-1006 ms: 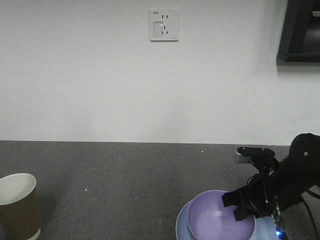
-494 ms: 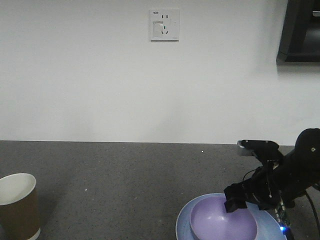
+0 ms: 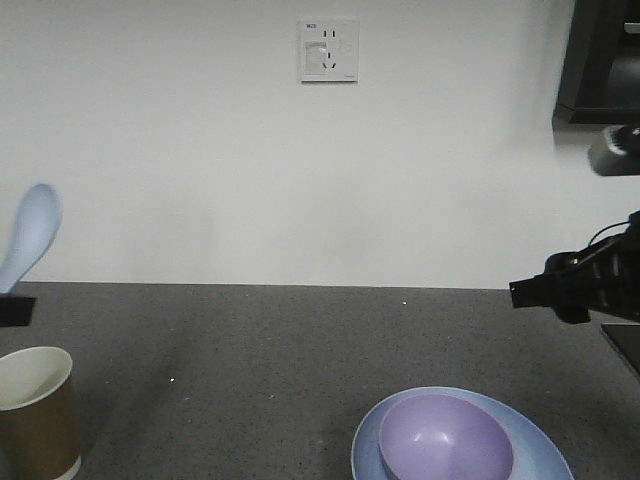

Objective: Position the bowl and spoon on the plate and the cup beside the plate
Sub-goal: 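Move the left gripper over the bowl and release the spoon inside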

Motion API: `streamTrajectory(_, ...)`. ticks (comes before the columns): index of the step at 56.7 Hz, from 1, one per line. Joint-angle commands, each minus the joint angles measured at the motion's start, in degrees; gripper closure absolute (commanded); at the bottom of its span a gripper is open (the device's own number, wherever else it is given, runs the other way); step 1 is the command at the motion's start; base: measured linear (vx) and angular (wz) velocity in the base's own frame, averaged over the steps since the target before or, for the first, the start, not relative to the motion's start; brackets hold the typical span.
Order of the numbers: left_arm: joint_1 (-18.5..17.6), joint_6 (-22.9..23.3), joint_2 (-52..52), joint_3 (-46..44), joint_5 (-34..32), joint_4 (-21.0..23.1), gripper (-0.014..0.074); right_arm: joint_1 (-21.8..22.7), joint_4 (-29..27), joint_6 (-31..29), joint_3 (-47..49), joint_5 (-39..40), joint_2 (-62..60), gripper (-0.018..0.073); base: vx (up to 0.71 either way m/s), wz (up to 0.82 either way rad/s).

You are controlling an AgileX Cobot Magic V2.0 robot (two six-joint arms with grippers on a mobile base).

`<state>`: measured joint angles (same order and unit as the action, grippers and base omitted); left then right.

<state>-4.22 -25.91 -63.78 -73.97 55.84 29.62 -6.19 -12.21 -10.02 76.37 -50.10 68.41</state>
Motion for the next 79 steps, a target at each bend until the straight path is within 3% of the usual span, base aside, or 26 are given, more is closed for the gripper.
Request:
streamTrajectory(1, -2.4, -3.1, -5.1, -7.2, 0.1, 6.6, 0.0596, 0.0, -0.1, 0.0, 1.8, 3.2, -3.7, -0.0033, 0.0, 0.0)
streamTrajectory(4, -5.3, -3.1, -8.6, -10.8, 1.0, 6.2, 0.0596, 0.0, -0.1, 0.0, 1.7, 3.1, -4.7, -0.0033, 0.0, 0.0)
streamTrajectory(5, -12.3, -1.5, -15.9, -17.0, 2.2, 3.6, 0.0596, 0.0, -0.1, 0.0, 1.6, 2.4, -5.6, -0.0033, 0.0, 0.0)
streamTrajectory(6, -13.7, -1.2, -16.7, -17.7, 2.3, 3.2, 0.0596, 0.0, -0.1, 0.0, 1.6, 2.3, -5.6, -0.0033, 0.0, 0.0)
streamTrajectory(17, -24.5, 2.6, -26.9, -24.8, 2.7, -2.0, 0.0596, 0.0, 0.3, 0.0, 1.6, 0.8, -5.6, -0.0033, 0.0, 0.0)
streamTrajectory(24, -28.9, 3.3, -33.0, -28.2, 5.5, -2.3, 0.0596, 0.0, 0.9, 0.0, 1.6, 0.2, -5.6, -0.0033, 0.0, 0.0)
streamTrajectory(45, -36.2, 8.3, -46.8, -39.9, 13.2, -6.6, 0.0596, 0.0, 1.9, 0.0, 1.6, -0.7, -5.6, -0.0033, 0.0, 0.0)
streamTrajectory(62, -37.5, 10.6, -52.2, -43.8, 12.2, -6.6, 0.0589, 0.0, 2.1, 0.0, 1.6, -1.4, -5.6, -0.0033, 0.0, 0.0)
streamTrajectory(71, -37.5, 10.1, -52.8, -43.9, 10.4, -6.6, 0.0528, 0.0, 2.0, 0.0, 1.6, -2.1, -5.6, -0.0033, 0.0, 0.0)
streamTrajectory(79, -37.5, 10.1, -52.8, -44.0, 8.9, -6.6, 0.0411, 0.0, 2.0, 0.0, 1.6, -2.2, -5.6, -0.0033, 0.0, 0.0)
